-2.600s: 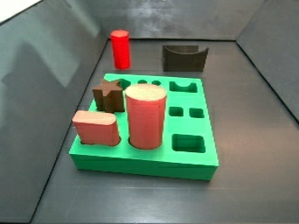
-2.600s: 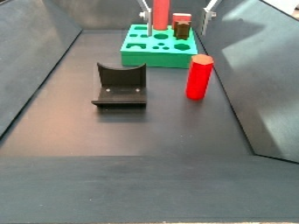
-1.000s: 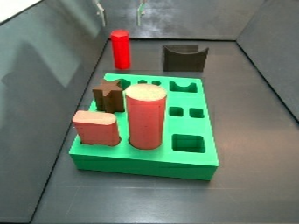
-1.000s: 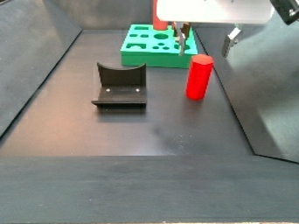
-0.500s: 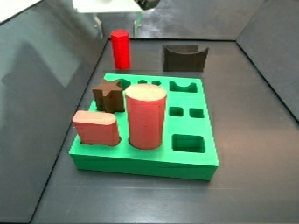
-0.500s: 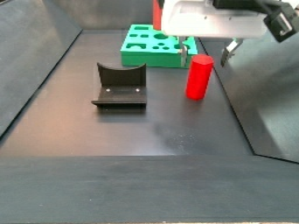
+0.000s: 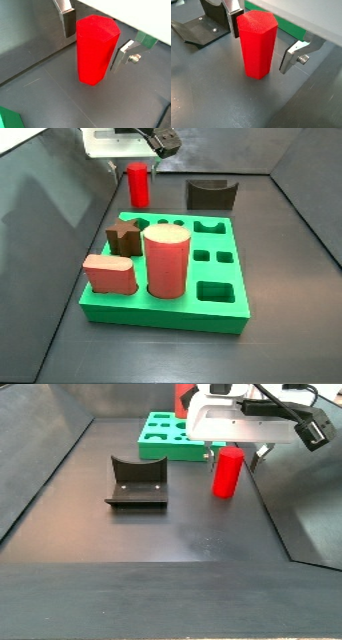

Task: Pick up the hexagon object. Move up. Move to above the board. Insert the hexagon object.
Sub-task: Pick up the hexagon object.

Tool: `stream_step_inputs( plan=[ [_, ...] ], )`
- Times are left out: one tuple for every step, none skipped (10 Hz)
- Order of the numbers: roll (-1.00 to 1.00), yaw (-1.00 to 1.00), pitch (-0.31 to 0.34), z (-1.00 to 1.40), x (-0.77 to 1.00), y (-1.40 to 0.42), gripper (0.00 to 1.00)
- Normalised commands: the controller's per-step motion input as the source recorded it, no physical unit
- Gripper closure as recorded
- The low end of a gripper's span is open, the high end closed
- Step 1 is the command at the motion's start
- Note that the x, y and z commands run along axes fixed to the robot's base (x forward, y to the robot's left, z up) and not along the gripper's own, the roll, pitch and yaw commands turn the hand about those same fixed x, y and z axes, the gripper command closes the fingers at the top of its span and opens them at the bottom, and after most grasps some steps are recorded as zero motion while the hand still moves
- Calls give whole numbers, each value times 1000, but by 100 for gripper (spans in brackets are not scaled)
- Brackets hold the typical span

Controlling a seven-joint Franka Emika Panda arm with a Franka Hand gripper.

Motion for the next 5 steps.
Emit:
stream_step_inputs(
  plan=[
    [0, 0, 0, 0, 0, 0, 0],
    [0, 0, 0, 0, 0, 0, 100],
    [0, 0, 0, 0, 0, 0, 100],
    [0, 0, 0, 0, 0, 0, 100],
    [0, 0, 0, 0, 0, 0, 100]
  ],
)
